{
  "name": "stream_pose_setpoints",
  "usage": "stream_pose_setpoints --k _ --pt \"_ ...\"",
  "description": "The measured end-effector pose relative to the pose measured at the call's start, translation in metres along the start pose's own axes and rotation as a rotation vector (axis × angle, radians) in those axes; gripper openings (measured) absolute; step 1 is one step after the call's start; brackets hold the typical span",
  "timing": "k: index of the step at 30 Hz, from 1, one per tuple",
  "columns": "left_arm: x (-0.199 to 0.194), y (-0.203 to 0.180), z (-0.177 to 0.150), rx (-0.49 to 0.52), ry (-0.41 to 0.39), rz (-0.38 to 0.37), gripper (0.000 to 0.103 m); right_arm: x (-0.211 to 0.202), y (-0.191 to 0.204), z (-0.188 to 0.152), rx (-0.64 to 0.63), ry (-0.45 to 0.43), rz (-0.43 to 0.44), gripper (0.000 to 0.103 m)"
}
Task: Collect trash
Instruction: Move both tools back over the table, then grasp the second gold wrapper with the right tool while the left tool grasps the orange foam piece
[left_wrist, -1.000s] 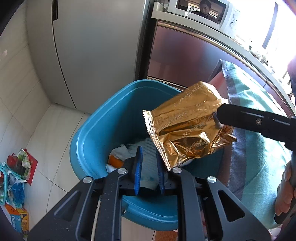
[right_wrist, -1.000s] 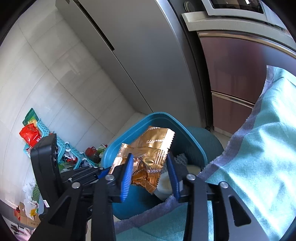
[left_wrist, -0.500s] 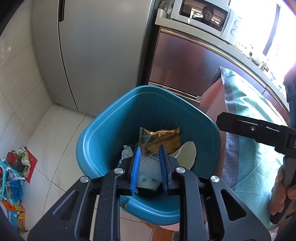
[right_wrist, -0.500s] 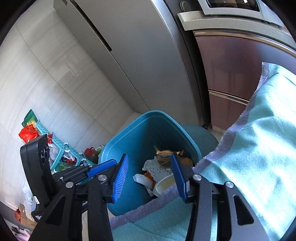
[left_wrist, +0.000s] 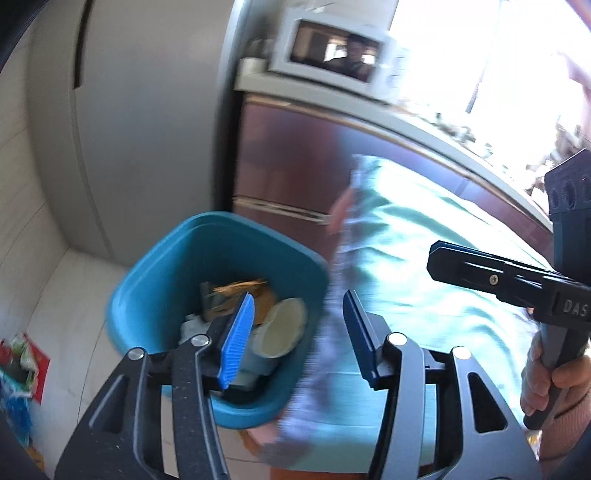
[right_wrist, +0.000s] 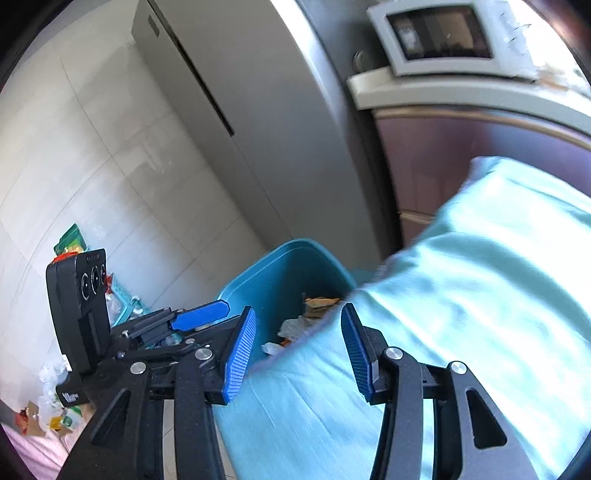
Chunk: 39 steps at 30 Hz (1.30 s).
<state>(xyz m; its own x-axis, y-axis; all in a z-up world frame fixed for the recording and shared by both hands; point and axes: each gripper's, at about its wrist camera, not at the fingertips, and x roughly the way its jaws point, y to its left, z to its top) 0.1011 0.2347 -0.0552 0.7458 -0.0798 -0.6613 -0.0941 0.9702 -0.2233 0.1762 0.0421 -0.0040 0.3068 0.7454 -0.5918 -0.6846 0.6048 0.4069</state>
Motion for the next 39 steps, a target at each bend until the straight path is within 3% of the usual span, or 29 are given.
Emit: stream_pose_setpoints --k 5,12,23,33,39 --pt "-0.002 -0.052 -0.001 0.093 -0.010 -0.101 0.053 -0.058 -0.032 -0.020 0.054 -0.087 -0.089 0.046" --pt "0.014 -0.133 -0.011 0.216 0.039 -0.242 0.053 -0.129 -0.082 -0.058 0.155 -0.161 -0.255 0.046" --pt "0.040 -0.236 -0.025 0.363 0.106 -0.353 0.053 -0.207 -0.166 -0.114 0.355 -0.238 -0.464 0.047" --pt "0.069 -0.305 -0.023 0.447 0.169 -0.429 0.053 -0.226 -0.203 -0.143 0.455 -0.236 -0.471 0.047" --pt "0.092 -0.338 -0.025 0.469 0.219 -0.427 0.053 -0.221 -0.207 -0.144 0.464 -0.209 -0.443 0.045"
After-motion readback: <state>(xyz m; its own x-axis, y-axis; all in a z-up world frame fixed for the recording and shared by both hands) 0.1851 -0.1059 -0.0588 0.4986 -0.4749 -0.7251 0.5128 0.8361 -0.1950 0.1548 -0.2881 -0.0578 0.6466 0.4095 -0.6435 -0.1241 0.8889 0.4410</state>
